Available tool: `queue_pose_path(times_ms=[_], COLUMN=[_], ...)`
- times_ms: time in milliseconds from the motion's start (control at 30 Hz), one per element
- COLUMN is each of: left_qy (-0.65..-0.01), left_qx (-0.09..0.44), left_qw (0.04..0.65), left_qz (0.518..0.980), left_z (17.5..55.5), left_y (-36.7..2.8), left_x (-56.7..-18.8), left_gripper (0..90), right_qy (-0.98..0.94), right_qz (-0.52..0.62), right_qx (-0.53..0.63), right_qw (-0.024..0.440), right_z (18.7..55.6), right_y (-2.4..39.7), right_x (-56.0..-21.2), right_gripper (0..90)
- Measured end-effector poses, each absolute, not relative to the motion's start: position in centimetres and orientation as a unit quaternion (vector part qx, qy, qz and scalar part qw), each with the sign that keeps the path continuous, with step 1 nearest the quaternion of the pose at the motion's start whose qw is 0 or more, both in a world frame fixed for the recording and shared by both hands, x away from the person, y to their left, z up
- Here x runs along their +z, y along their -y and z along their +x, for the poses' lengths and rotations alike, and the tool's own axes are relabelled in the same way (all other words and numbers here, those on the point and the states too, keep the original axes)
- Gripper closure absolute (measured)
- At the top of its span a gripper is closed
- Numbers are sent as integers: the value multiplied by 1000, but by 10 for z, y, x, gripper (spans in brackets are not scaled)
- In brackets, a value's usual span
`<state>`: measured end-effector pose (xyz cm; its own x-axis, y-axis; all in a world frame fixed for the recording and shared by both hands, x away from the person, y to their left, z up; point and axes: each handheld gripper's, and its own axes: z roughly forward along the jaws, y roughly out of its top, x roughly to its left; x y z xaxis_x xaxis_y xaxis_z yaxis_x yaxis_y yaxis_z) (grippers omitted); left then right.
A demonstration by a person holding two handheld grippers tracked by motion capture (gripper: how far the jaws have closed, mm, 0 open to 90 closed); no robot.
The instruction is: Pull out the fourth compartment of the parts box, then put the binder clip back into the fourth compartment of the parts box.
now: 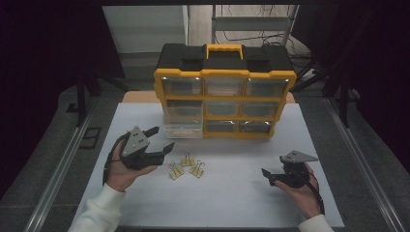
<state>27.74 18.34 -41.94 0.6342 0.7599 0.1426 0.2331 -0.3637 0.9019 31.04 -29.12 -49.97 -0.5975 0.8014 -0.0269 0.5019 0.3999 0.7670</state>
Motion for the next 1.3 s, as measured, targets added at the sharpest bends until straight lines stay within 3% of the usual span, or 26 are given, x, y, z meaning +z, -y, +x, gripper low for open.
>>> queue_pose_path(times_ms=[167, 1300], left_qy=[-352, -383], left_qx=[249, 185], left_qw=[484, 472], left_qz=[761, 772], left_z=[281, 291], left_y=[-194, -221], left_x=[-421, -441], left_gripper=[276, 181], right_qy=[-812, -813], right_qz=[401, 400], right_qx=[373, 371], right_qw=[201, 202], right_z=[311, 311], right_y=[291, 289], right_x=[-500, -500], right_gripper=[136, 136])
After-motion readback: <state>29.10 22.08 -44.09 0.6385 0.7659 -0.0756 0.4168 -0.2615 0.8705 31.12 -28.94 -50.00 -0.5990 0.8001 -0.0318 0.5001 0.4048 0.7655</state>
